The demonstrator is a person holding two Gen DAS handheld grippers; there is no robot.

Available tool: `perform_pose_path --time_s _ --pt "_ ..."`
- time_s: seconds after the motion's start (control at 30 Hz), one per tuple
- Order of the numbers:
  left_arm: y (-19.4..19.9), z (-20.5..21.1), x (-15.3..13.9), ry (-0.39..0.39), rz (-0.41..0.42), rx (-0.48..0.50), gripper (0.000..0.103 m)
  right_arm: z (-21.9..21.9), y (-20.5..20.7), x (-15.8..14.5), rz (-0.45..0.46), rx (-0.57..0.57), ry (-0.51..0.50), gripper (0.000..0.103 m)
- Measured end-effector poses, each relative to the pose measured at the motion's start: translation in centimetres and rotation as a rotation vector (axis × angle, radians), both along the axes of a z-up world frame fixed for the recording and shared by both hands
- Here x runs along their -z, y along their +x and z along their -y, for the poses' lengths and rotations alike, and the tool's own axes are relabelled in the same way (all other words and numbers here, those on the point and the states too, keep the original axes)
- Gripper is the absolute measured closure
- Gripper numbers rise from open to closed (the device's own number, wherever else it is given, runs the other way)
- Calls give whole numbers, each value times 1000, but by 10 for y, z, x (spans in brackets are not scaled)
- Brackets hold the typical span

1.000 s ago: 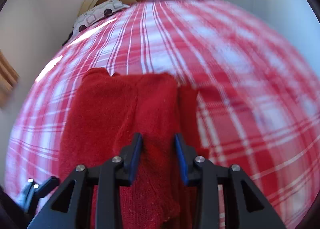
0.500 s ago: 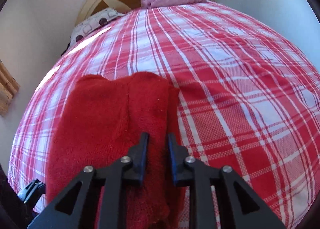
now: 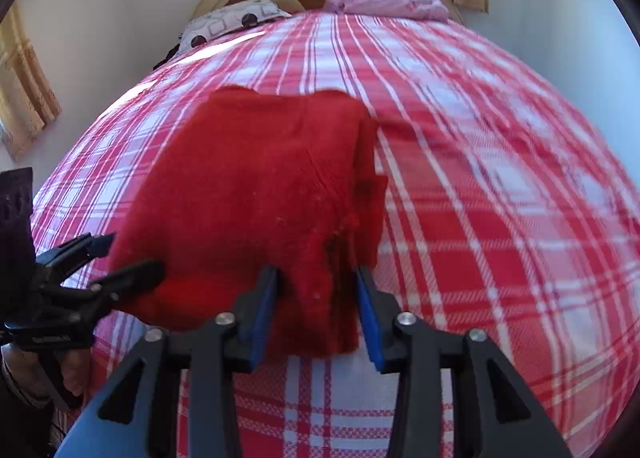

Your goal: Fold small clothes

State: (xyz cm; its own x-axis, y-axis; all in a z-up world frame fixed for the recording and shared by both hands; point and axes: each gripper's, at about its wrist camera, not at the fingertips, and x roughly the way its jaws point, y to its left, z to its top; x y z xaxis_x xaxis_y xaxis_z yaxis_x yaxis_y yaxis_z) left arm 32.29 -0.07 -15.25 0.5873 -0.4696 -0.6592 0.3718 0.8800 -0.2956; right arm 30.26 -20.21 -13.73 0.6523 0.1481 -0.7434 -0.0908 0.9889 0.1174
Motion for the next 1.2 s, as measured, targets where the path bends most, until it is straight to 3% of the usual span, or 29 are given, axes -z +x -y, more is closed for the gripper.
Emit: perform_pose_path --time_s 0.03,0.07,0.17,0.4,0.63,0.77,0.83,0.93,1.1,1.2 --pt "0 0 0 -1 -3 -2 21 5 1 4 -7 10 11 49" --pt "1 -1 1 -7 -8 -5 20 11 3 8 -9 23 40 48" --pt "2 -3 3 -20 -22 -8 19 21 5 11 -22 34 106 48" --pt "3 -4 3 -12 -18 -12 18 17 1 10 -31 17 79 47" --pt "-10 -13 -11 -14 74 -68 18 25 -10 7 -22 -4 97 36" --pt "-14 -29 -25 -61 133 -125 18 39 -19 -4 30 -2 133 36" --pt "-9 -36 -32 -83 141 -149 18 50 -21 -13 68 15 174 30" --pt "8 -40 -37 -130 115 -148 18 70 -12 -26 109 42 268 11" --pt "44 -29 -31 -50 99 -141 18 77 24 -34 110 52 329 10" --pt "60 -25 -20 -79 44 -117 18 74 47 -29 77 33 379 11"
